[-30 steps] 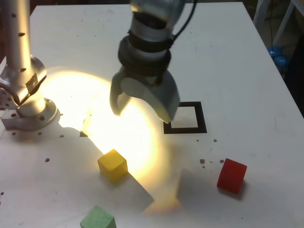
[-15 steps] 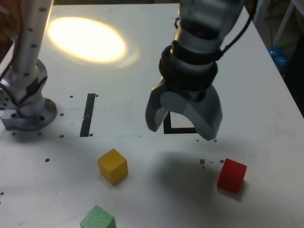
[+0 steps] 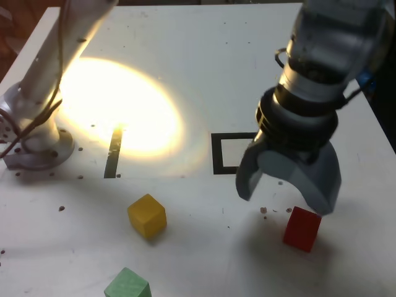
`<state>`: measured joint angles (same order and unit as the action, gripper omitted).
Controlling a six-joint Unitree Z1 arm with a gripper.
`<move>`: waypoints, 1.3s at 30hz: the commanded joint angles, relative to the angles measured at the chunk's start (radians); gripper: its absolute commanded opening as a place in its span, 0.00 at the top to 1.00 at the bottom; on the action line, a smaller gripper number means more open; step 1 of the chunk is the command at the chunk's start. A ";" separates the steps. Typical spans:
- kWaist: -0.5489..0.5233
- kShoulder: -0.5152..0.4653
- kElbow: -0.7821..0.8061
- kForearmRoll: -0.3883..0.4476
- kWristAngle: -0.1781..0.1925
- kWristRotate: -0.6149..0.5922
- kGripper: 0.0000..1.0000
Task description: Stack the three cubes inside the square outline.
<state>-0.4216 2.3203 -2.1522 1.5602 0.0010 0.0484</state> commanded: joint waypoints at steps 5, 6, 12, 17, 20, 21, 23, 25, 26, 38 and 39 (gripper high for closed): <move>-0.003 0.045 -0.041 0.012 -0.006 0.002 0.04; -0.004 0.051 -0.047 0.012 -0.006 0.002 0.04; -0.015 0.101 -0.098 0.013 -0.015 0.002 0.08; -0.022 0.139 -0.144 0.019 -0.030 0.000 0.12; -0.023 0.153 -0.161 0.023 -0.035 -0.003 0.16; -0.023 0.157 -0.165 0.024 -0.036 -0.005 0.18; -0.023 0.164 -0.169 0.024 -0.037 -0.009 0.23; -0.023 0.170 -0.172 0.024 -0.037 -0.014 0.28; -0.023 0.172 -0.174 0.024 -0.036 -0.017 0.32; -0.025 0.180 -0.181 0.017 -0.016 -0.030 0.68; -0.025 0.180 -0.181 0.018 -0.016 -0.030 0.68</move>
<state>-0.4442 2.4933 -2.3275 1.5725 -0.0152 0.0198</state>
